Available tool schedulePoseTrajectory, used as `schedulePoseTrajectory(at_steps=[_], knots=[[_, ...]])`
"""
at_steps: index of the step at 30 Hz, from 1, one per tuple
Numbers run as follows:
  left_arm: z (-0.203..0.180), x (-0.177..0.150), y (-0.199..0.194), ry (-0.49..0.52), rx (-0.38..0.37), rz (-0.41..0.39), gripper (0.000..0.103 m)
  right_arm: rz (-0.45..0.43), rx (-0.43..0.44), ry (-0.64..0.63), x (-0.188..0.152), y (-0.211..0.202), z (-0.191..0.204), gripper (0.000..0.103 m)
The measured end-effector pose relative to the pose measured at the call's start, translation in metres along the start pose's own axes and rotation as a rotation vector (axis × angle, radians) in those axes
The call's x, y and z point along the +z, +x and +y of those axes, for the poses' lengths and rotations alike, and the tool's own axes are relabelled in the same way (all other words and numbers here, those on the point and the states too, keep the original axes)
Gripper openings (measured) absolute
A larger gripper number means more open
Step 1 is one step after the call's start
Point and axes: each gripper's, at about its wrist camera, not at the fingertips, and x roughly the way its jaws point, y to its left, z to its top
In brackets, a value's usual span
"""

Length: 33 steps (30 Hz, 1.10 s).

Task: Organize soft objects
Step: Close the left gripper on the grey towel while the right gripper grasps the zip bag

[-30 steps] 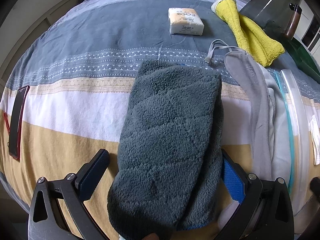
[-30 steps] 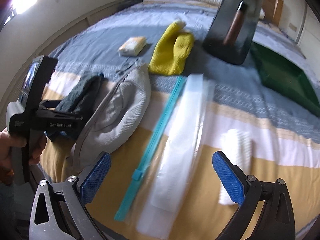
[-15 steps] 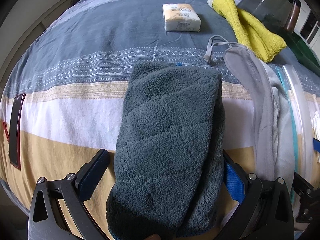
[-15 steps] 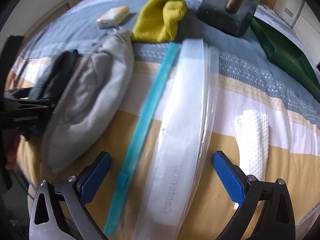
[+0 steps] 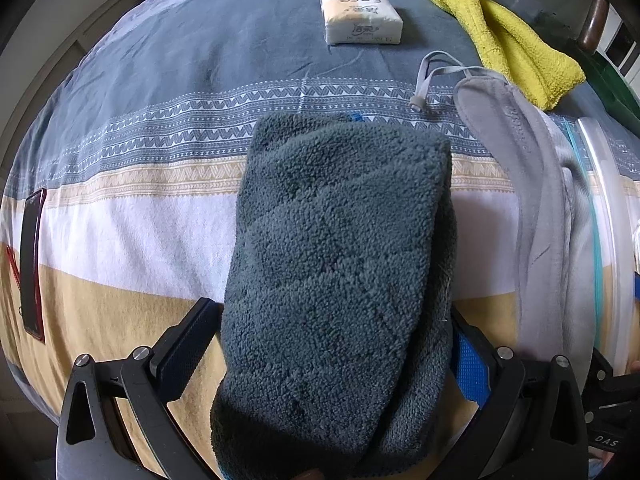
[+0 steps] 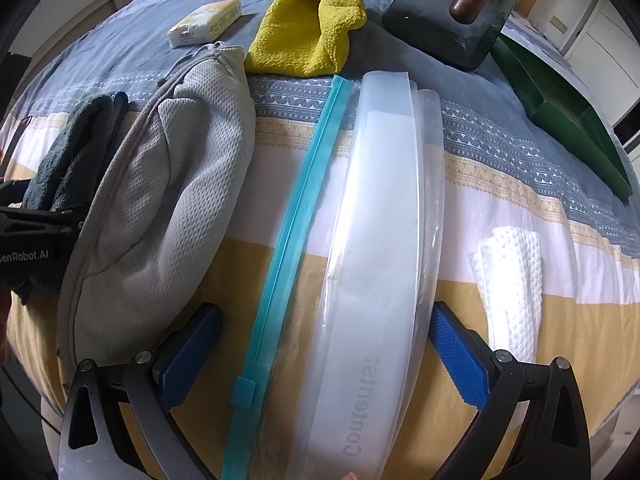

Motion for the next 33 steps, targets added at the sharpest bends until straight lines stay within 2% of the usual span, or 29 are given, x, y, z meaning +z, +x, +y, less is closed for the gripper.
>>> schedulePoseTrajectory(at_steps=[3,7,11,17,19,21,25,28,30,33], knots=[[0.0,-0.001,0.002,-0.002,-0.001,0.006,0.102,0.0,-0.014,-0.007,0.003,0.004,0.006,0.103],[0.0,0.0,0.001,0.001,0.004,0.011,0.102,-0.001,0.014,0.016,0.004,0.006,0.003,0.103],[0.0,0.0,0.001,0.0,0.003,0.013,0.102,-0.007,0.043,0.022,0.005,0.009,-0.002,0.1],[-0.001,0.0,0.0,0.001,0.01,0.012,0.102,-0.01,0.042,0.027,0.01,0.016,0.0,0.096],[0.0,0.0,0.001,0.003,0.005,0.009,0.102,-0.014,0.032,0.027,0.008,0.014,0.0,0.089],[0.001,-0.001,0.001,0.003,0.003,0.004,0.102,-0.019,0.021,0.016,0.004,0.007,-0.004,0.076],[0.001,-0.003,0.003,0.007,0.005,-0.001,0.102,-0.03,0.016,0.002,0.007,0.005,0.003,0.06],[0.001,-0.003,0.003,0.008,0.006,0.001,0.102,-0.035,0.027,-0.003,0.005,0.001,-0.001,0.044],[0.0,-0.002,0.003,0.01,0.011,0.003,0.102,-0.036,0.035,-0.003,0.006,0.0,-0.003,0.029],[-0.002,-0.001,0.003,0.011,0.015,0.003,0.102,-0.036,0.05,0.002,0.005,-0.001,-0.008,0.025]])
